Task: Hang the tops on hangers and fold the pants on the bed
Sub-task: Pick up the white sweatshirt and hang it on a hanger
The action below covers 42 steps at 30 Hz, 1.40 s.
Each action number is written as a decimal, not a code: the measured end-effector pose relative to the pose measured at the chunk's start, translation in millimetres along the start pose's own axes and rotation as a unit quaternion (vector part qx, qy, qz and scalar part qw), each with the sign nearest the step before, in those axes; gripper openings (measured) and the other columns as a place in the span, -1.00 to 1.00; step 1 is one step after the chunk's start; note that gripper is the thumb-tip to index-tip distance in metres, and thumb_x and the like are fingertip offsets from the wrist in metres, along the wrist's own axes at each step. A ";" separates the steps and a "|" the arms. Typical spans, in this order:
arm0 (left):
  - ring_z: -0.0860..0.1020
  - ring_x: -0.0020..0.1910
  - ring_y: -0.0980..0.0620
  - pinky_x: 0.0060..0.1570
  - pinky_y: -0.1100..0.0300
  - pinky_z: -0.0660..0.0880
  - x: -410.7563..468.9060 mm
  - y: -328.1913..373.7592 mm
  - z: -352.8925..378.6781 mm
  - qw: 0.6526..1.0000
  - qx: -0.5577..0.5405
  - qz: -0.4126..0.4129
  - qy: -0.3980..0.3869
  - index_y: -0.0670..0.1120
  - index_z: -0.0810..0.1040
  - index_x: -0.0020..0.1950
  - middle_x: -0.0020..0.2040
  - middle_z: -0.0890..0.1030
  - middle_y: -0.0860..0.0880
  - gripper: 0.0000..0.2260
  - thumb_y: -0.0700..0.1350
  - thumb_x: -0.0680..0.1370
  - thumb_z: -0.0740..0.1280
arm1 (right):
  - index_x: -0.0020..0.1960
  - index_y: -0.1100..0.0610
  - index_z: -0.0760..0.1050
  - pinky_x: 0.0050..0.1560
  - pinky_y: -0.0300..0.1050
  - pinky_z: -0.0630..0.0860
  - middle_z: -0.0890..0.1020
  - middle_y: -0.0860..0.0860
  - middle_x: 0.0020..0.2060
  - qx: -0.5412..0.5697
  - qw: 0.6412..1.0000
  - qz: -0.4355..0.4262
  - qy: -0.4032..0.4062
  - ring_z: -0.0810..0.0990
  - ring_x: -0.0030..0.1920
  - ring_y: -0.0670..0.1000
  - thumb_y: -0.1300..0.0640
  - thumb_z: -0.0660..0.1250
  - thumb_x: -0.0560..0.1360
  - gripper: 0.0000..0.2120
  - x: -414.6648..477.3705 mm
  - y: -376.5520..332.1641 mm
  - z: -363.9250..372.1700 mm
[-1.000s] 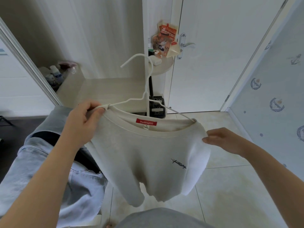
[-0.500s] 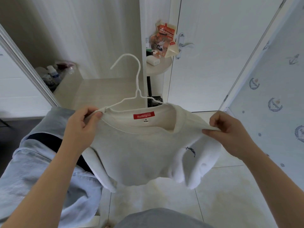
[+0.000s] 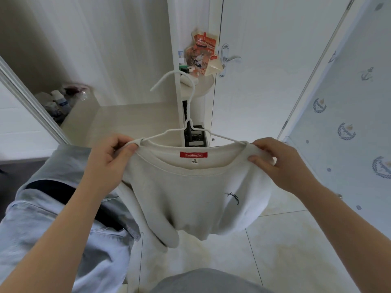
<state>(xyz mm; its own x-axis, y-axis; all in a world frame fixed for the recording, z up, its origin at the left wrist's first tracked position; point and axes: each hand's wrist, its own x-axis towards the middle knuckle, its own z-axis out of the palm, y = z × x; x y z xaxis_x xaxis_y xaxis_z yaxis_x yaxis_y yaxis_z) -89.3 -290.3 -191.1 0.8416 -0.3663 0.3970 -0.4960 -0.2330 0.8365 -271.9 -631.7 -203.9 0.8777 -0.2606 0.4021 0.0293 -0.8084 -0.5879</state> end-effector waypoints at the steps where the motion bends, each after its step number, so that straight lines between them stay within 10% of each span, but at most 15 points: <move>1: 0.49 -0.24 0.29 -0.18 0.43 0.40 0.1 -1.3 1.4 1.000 0.009 -0.001 -0.001 0.22 0.57 -0.17 -0.27 0.59 0.23 -0.87 -0.02 0.52 0.33 | 0.10 0.06 0.54 0.00 -0.34 0.45 0.58 -0.26 -0.13 -0.018 1.000 -0.013 0.006 0.55 -0.06 -0.24 0.19 0.46 0.51 -0.81 0.5 1.5 3.1; 4: 0.50 -0.23 0.30 -0.18 0.42 0.40 -1.2 -6.2 0.8 1.000 0.028 -0.012 0.000 0.16 0.56 -0.14 -0.25 0.60 0.23 -0.92 -0.02 0.53 0.34 | 0.08 0.14 0.55 -0.11 -0.11 0.51 0.54 -0.29 -0.19 -0.048 0.998 -0.043 0.029 0.55 -0.16 -0.09 0.25 0.44 0.51 -0.83 -0.7 4.5 9.5; 12: 0.50 -0.25 0.30 -0.18 0.43 0.41 0.3 -7.4 -3.5 0.999 0.027 -0.041 0.019 0.05 0.59 -0.15 -0.28 0.61 0.26 -0.80 -0.23 0.59 0.38 | 0.23 0.11 0.48 0.00 -0.42 0.40 0.56 -0.15 0.00 0.013 1.000 -0.011 -0.024 0.51 0.02 -0.27 0.20 0.46 0.49 -0.66 -1.8 15.8 22.0; 19: 0.52 -0.23 0.35 -0.16 0.50 0.38 6.0 -5.3 -5.3 0.997 0.076 -0.022 -0.004 0.07 0.57 -0.13 -0.26 0.61 0.31 -0.80 -0.21 0.60 0.37 | 0.03 0.24 0.60 -0.22 -0.11 0.48 0.47 -0.07 -0.28 -0.060 0.989 -0.124 0.061 0.45 -0.30 0.00 0.31 0.32 0.51 -0.87 9.5 23.7 21.5; 27: 0.51 -0.24 0.32 -0.16 0.47 0.39 7.2 -13.7 -2.4 0.997 0.053 -0.043 -0.034 0.23 0.61 -0.17 -0.27 0.62 0.24 -0.68 -0.21 0.59 0.38 | 0.15 0.09 0.62 -0.09 -0.32 0.47 0.66 -0.20 -0.11 -0.010 0.995 -0.037 -0.096 0.60 -0.11 -0.12 0.05 0.22 0.56 -0.72 12.1 23.4 9.5; 31: 0.51 -0.21 0.21 -0.17 0.43 0.38 11.3 -15.6 7.5 0.992 0.075 -0.045 -0.088 0.12 0.62 -0.12 -0.21 0.63 0.06 -0.78 -0.20 0.60 0.37 | -0.13 0.02 0.46 -0.33 -0.25 0.33 0.51 -0.07 -0.38 -0.036 0.984 -0.012 -0.172 0.47 -0.32 -0.03 -0.15 0.22 0.60 -0.73 14.0 14.5 20.9; 38: 0.49 -0.12 0.11 -0.13 0.43 0.35 45.8 -38.4 21.7 0.981 0.144 -0.067 -0.107 -0.09 0.56 0.00 -0.09 0.58 -0.12 -0.90 -0.09 0.65 0.29 | -0.19 0.00 0.46 -0.40 -0.30 0.25 0.37 -0.07 -0.47 0.118 0.951 0.071 -0.278 0.27 -0.43 -0.07 0.23 0.29 0.60 -0.77 32.4 -17.7 23.5; 42: 0.51 0.11 -0.06 0.11 0.11 0.39 78.7 -68.5 21.0 0.977 0.166 -0.082 -0.100 -0.09 0.55 0.14 0.10 0.57 -0.11 -0.80 0.00 0.67 0.22 | -0.26 -0.01 0.47 -0.43 -0.25 0.24 0.37 -0.02 -0.46 0.264 0.915 0.084 -0.294 0.27 -0.42 -0.03 0.27 0.30 0.52 -0.75 57.3 -51.6 39.3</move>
<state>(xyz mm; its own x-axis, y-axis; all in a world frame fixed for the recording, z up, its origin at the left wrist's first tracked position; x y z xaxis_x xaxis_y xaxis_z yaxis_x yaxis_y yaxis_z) 6.4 -322.0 -225.1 0.8736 -0.4604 0.1573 -0.4275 -0.5718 0.7003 -204.3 -584.2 -178.1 0.9921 0.0969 -0.0802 -0.0384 -0.3742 -0.9266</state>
